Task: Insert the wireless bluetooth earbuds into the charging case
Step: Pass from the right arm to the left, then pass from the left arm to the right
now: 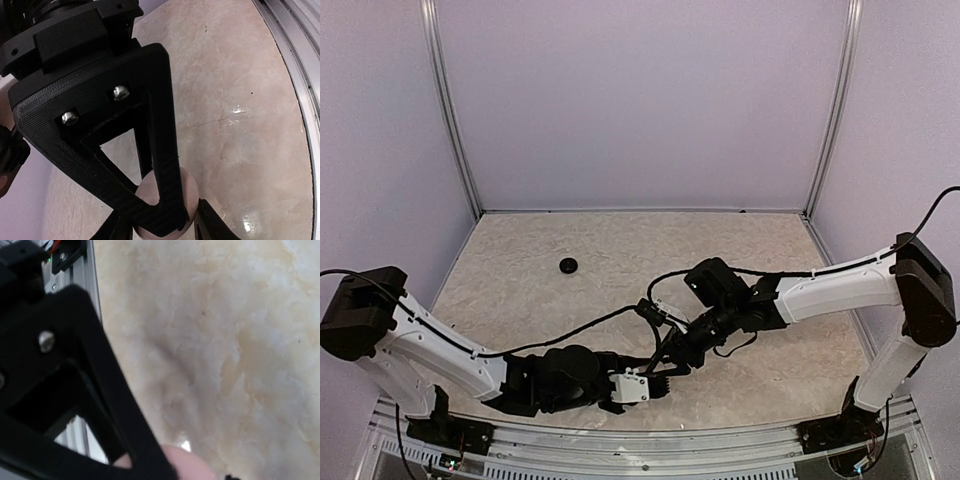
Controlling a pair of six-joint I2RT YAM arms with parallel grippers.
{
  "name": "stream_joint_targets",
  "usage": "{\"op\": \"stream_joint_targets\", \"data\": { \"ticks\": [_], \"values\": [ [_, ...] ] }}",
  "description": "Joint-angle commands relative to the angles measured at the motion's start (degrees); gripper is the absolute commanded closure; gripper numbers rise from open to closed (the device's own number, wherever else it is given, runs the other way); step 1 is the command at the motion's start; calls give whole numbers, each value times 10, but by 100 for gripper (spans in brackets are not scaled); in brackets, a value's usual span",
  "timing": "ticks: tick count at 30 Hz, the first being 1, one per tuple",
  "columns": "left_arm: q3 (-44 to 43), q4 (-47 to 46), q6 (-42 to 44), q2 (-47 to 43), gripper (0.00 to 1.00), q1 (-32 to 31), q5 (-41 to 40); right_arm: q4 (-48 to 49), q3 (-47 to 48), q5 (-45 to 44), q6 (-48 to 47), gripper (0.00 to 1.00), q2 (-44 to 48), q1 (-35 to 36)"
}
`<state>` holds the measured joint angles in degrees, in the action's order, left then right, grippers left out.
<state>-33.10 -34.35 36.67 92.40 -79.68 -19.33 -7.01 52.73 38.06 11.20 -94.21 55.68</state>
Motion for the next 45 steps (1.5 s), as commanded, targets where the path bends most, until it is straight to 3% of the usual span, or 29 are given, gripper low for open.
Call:
{"op": "stream_joint_targets", "data": {
  "ticks": [1,5,21,26,33,45],
  "values": [
    [-11,-4,13,2,61,6,16,5,7,21,1,60,5,-3],
    [-9,0,13,-7,67,8,11,-1,9,32,-4,59,7,-2],
    [2,1,-38,-57,87,20,4,47,-8,79,5,26,76,-67],
    [3,-12,-98,-82,91,44,24,69,-36,47,-5,26,128,-94],
    [23,-92,-281,-192,89,113,178,150,-88,27,-46,29,226,-96],
    [12,-236,-427,-239,89,112,298,311,-93,45,-67,40,275,-41]
  ]
}}
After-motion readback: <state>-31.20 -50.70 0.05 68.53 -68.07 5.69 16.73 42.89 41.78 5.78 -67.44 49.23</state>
